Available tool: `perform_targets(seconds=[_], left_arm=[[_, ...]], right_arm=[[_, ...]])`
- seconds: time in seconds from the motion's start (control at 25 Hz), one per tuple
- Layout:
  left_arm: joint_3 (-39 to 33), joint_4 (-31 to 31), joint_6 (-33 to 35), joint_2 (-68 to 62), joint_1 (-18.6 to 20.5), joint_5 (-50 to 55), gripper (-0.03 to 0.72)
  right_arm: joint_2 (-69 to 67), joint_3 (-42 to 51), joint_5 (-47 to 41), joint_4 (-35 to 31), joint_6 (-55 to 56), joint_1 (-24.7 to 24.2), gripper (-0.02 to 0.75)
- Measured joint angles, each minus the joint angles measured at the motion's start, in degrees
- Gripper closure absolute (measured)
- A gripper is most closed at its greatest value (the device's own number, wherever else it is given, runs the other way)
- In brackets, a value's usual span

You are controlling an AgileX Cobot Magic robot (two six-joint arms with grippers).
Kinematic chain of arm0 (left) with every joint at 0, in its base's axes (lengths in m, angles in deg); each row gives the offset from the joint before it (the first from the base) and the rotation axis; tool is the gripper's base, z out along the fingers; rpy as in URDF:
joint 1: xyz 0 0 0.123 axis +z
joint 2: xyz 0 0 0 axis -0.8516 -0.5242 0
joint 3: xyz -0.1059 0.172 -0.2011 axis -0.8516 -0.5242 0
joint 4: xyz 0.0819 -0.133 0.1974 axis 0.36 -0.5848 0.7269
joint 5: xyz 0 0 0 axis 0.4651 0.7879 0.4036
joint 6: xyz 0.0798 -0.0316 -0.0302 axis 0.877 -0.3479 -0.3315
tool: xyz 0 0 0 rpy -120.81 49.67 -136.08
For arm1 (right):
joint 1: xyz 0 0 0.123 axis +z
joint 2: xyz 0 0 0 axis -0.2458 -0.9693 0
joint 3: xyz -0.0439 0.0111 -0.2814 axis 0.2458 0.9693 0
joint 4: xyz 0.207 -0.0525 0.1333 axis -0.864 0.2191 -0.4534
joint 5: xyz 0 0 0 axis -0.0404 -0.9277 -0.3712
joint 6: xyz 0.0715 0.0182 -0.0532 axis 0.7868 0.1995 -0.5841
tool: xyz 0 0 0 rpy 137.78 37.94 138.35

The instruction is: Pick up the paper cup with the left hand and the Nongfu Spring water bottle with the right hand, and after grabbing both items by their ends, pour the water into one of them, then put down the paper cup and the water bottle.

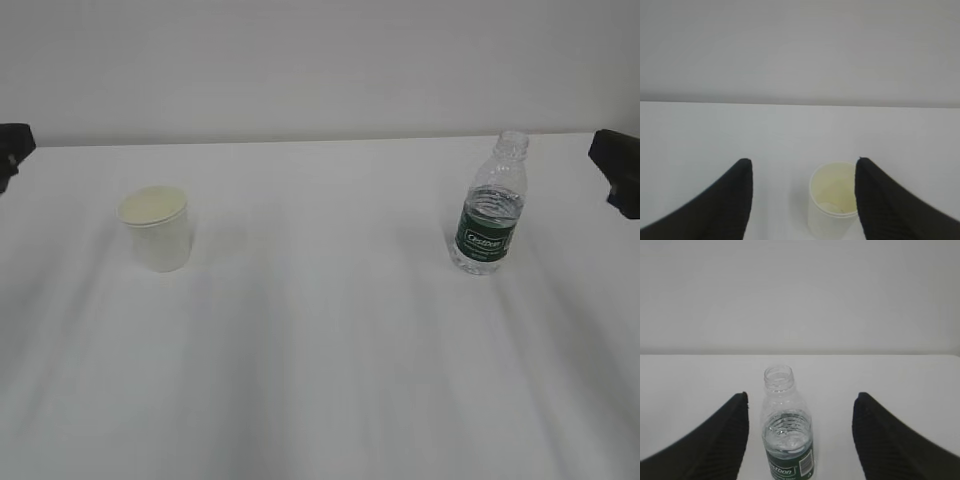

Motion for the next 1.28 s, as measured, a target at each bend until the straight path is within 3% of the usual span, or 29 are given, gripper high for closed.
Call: perform_targets(seconds=[0.24,0.44,0.64,0.88,1.28], left_arm=[[-5.29,0.54,0.0,-2.58,-4.32,-13.26,0.228],[-11.14,0.91,0.0,-7.01,-4.88,-27.35,0.228],[-16.98,1.05,0.0,-14.88,-4.88,-40.94,0.228],[-17.89,3.94,-0.46,-23.25,-4.88,-42.53,0.228],[-17.89,5.04,-0.58,-27.15,-4.88,-42.63,0.257]], right_arm=[[-2.44,1.03,5.75,4.69,1.91,0.0,0.238],[-6.14,1.03,9.53,8.45,3.25,0.0,0.238],[-11.1,3.2,19.6,9.41,4.28,0.0,0.238],[-21.61,7.11,33.58,9.22,4.63,0.0,0.238],[-31.63,7.53,35.36,5.53,2.31,0.0,0.238]])
